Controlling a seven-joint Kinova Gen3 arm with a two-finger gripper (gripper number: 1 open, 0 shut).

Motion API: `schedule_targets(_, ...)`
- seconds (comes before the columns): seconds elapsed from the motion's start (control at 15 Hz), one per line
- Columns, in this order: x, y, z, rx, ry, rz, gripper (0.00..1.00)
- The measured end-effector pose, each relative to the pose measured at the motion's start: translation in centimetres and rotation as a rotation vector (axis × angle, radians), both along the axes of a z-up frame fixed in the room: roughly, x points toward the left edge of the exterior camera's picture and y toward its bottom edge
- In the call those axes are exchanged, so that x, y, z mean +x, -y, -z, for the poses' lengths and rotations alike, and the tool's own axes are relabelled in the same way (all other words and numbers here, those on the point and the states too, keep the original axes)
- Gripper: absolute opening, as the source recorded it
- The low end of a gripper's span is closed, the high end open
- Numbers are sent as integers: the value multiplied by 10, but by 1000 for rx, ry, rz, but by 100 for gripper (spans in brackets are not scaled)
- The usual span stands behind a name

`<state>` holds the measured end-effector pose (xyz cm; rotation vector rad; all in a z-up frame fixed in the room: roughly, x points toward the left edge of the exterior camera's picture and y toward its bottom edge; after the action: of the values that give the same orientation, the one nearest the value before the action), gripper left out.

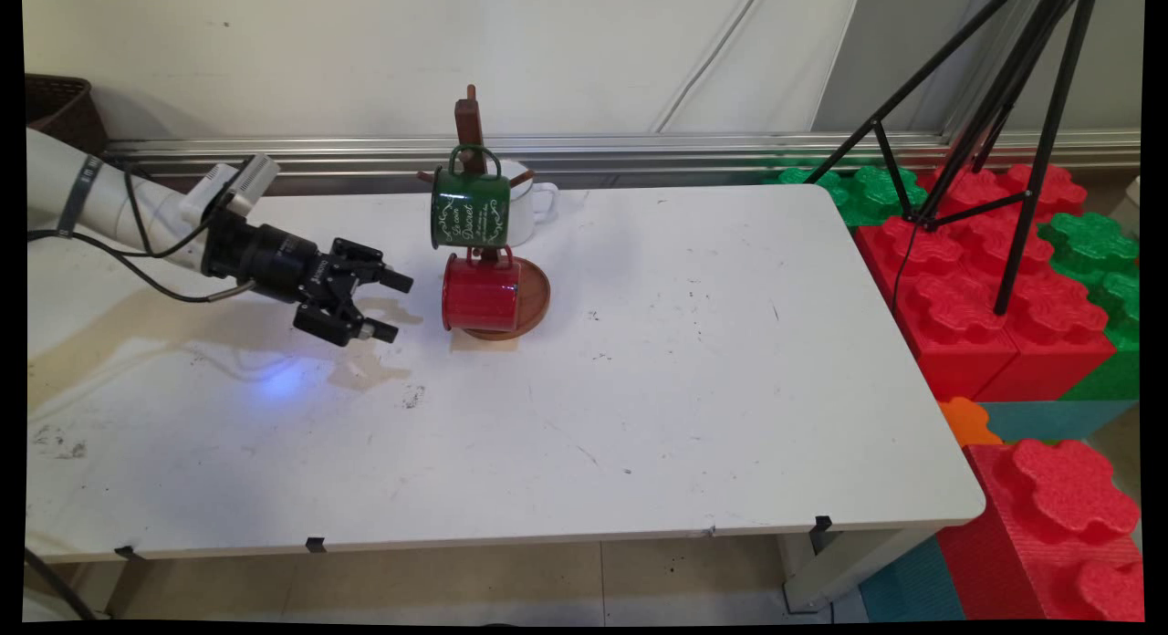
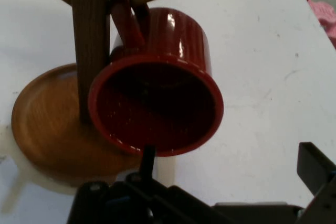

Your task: Pick up the red mug from the rack

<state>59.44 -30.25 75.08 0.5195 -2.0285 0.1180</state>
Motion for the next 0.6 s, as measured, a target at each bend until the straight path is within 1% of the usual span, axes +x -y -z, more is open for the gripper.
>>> schedule_targets(0.4,-7,4,10,27,-58,-28,100)
schedule_targets(0.6,-13,5,18,47,-106,-53,100)
